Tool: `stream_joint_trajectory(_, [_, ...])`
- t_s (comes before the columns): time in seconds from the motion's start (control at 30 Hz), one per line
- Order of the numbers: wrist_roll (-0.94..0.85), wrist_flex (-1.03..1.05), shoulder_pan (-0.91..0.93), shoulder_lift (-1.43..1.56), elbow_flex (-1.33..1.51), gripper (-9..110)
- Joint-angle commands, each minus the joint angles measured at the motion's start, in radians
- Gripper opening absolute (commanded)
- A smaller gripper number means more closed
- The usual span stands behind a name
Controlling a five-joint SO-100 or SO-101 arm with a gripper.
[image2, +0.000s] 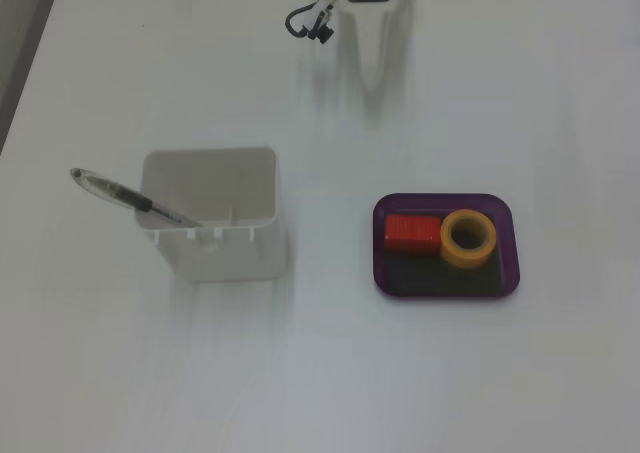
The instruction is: Remove the yellow tape from the box.
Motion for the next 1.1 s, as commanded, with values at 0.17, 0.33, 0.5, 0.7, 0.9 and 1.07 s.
stream_joint_trajectory(0.17, [0.0, -0.003, -0.089, 0.009, -0.176, 2])
stream_joint_trajectory(0.33, [0.0, -0.014, -0.094, -0.158, -0.284, 2])
stream_joint_trajectory(0.5, [-0.011, -0.014, -0.101, -0.482, -0.522, 2])
stream_joint_trajectory(0.7, [-0.012, 0.002, -0.144, -0.986, -0.885, 3])
stream_joint_trajectory(0.9, [-0.009, 0.06, -0.308, -1.419, -1.241, 16])
stream_joint_trajectory(1.07, [-0.006, 0.06, -0.354, -1.703, -1.477, 18])
